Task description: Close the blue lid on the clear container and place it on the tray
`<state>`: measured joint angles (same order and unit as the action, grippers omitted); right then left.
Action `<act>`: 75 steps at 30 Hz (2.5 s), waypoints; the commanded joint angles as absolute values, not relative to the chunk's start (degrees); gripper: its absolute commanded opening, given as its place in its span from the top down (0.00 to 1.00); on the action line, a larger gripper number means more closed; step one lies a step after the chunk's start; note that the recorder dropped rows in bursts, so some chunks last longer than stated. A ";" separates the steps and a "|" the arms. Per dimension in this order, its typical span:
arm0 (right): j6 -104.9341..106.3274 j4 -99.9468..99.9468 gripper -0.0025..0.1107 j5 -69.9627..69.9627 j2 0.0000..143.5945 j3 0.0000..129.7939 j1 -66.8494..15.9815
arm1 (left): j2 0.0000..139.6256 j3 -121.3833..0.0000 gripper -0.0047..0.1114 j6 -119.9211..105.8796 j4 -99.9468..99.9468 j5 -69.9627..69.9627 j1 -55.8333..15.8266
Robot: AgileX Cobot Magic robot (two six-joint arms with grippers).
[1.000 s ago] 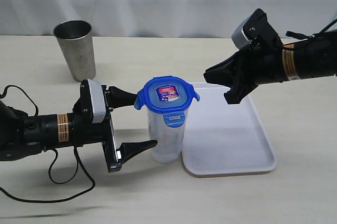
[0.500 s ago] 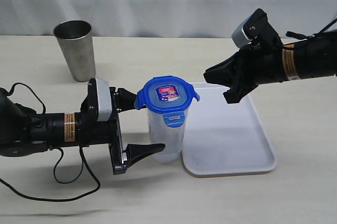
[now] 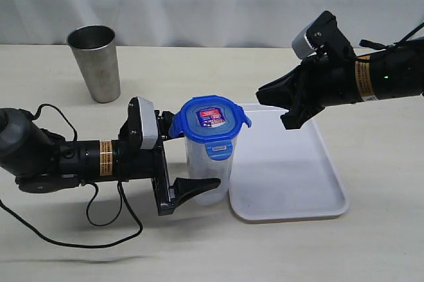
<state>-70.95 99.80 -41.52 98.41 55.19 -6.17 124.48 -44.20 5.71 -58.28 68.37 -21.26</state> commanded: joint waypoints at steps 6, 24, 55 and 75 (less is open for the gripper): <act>-71.14 99.95 0.94 -41.70 97.87 54.92 -6.08 | 125.40 -44.82 0.18 6.33 -56.29 68.96 -22.10; -87.99 99.50 0.71 -35.03 93.26 57.19 -6.08 | 125.40 -44.82 0.76 8.45 -54.57 65.15 -24.38; 34.43 -47.35 0.57 61.90 106.82 101.80 -15.44 | 125.28 -44.82 0.96 9.02 -51.58 66.02 -13.37; 28.71 -35.10 0.55 61.46 114.04 100.92 -24.18 | 125.28 -44.82 0.96 9.02 -51.96 66.66 -13.37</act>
